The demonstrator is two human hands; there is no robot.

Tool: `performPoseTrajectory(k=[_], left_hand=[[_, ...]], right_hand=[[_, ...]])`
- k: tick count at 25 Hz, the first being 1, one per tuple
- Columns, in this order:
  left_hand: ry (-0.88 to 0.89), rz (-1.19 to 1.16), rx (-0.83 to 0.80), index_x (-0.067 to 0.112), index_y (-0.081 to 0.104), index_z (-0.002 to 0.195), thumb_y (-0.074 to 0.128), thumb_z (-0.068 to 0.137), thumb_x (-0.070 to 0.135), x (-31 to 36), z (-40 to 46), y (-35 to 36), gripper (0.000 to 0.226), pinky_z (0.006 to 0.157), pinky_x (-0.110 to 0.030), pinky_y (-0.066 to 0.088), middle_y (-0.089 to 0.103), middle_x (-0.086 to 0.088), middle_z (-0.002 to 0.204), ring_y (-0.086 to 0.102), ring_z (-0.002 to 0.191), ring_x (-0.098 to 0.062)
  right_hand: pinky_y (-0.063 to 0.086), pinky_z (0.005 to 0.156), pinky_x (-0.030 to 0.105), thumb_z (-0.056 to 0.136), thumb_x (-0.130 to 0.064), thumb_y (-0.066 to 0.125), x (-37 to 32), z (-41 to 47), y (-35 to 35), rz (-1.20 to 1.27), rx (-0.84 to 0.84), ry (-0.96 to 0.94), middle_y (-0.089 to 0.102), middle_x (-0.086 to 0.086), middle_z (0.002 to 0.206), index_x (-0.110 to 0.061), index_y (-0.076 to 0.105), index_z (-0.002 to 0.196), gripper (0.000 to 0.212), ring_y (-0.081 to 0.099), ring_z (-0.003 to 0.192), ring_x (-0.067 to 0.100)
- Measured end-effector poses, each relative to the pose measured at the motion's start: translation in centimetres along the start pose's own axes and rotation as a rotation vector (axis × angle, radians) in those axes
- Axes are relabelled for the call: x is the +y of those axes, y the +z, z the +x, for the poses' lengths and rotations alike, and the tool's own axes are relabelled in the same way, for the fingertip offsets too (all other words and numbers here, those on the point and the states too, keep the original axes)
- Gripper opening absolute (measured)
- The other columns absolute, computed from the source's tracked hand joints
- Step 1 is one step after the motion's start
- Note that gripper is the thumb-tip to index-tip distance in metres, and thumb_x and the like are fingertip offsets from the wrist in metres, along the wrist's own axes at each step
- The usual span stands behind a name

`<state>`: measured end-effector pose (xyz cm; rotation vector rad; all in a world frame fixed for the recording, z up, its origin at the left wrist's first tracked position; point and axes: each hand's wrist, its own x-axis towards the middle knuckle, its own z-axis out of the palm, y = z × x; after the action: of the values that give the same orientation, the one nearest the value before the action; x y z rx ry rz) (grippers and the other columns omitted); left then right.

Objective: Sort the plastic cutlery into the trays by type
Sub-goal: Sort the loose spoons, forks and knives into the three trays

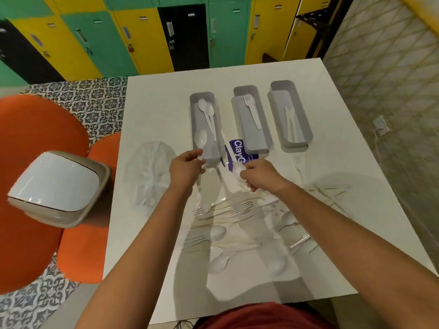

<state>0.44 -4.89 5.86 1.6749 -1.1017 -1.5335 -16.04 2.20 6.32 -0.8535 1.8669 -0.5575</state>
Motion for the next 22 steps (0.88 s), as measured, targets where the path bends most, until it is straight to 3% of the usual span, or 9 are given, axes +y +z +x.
performPoseTrajectory(k=[4, 8, 10, 12, 15, 19, 22], left_hand=[[-0.024, 0.135, 0.05, 0.006, 0.065, 0.111, 0.051, 0.084, -0.005, 0.7, 2.9, 0.1, 0.033, 0.075, -0.031, 0.055, 0.067, -0.012, 0.1, 0.063, 0.074, -0.016], [-0.048, 0.332, 0.026, 0.006, 0.066, 0.112, 0.055, 0.085, -0.001, 1.4, 6.1, 1.1, 0.03, 0.055, -0.017, 0.052, 0.069, -0.012, 0.1, 0.061, 0.063, -0.016], [-0.014, 0.442, 0.018, 0.006, 0.069, 0.107, 0.056, 0.087, 0.003, 1.8, 7.2, 1.7, 0.024, 0.044, -0.011, 0.047, 0.07, -0.014, 0.099, 0.062, 0.062, -0.019], [0.018, 0.518, 0.021, 0.009, 0.07, 0.099, 0.055, 0.088, 0.006, 2.2, 8.5, 2.5, 0.019, 0.05, -0.017, 0.049, 0.071, -0.016, 0.099, 0.068, 0.076, -0.028], [0.008, 0.567, 0.04, 0.005, 0.068, 0.108, 0.054, 0.089, 0.003, 3.2, 10.6, 3.5, 0.024, 0.058, -0.023, 0.054, 0.069, -0.015, 0.111, 0.068, 0.091, -0.032], [0.084, 0.608, 0.039, 0.005, 0.058, 0.125, 0.051, 0.088, 0.0, 4.4, 12.0, 4.7, 0.037, 0.069, -0.007, 0.039, 0.059, -0.012, 0.129, 0.063, 0.105, -0.025], [0.167, 0.621, 0.041, 0.006, 0.058, 0.123, 0.052, 0.088, 0.004, 4.5, 11.9, 5.0, 0.035, 0.063, 0.007, 0.031, 0.059, -0.015, 0.127, 0.061, 0.088, -0.016]], right_hand=[[0.04, 0.038, 0.016, 0.082, -0.002, 0.055, -3.1, 3.5, 0.8, -0.045, -0.058, -0.019, 0.049, 0.006, 0.063, -0.011, 0.044, 0.059, 0.027, 0.048, 0.05, 0.015], [0.038, 0.047, 0.02, 0.083, -0.007, 0.055, -5.2, 7.5, 1.3, -0.078, -0.073, 0.018, 0.052, 0.005, 0.064, -0.009, 0.044, 0.061, 0.025, 0.046, 0.051, 0.015], [0.039, 0.049, 0.023, 0.081, -0.008, 0.056, -5.8, 9.3, 1.4, -0.07, -0.058, 0.035, 0.06, 0.014, 0.076, -0.008, 0.044, 0.061, 0.023, 0.047, 0.052, 0.018], [0.038, 0.047, 0.024, 0.08, -0.006, 0.057, -6.3, 10.8, 1.6, -0.064, -0.047, 0.041, 0.061, 0.021, 0.081, -0.008, 0.042, 0.061, 0.025, 0.047, 0.052, 0.02], [0.035, 0.045, 0.022, 0.081, -0.008, 0.059, -7.5, 12.9, 1.5, -0.092, -0.046, 0.061, 0.049, 0.009, 0.067, -0.01, 0.04, 0.06, 0.029, 0.045, 0.052, 0.016], [0.037, 0.045, 0.022, 0.085, -0.017, 0.061, -8.9, 15.1, 1.6, -0.088, -0.044, 0.046, 0.058, 0.011, 0.079, -0.008, 0.048, 0.069, 0.022, 0.048, 0.054, 0.015], [0.041, 0.047, 0.021, 0.089, -0.039, 0.057, -9.1, 15.6, 1.5, -0.107, -0.047, 0.027, 0.069, 0.015, 0.094, -0.001, 0.062, 0.091, 0.038, 0.052, 0.055, 0.016]])
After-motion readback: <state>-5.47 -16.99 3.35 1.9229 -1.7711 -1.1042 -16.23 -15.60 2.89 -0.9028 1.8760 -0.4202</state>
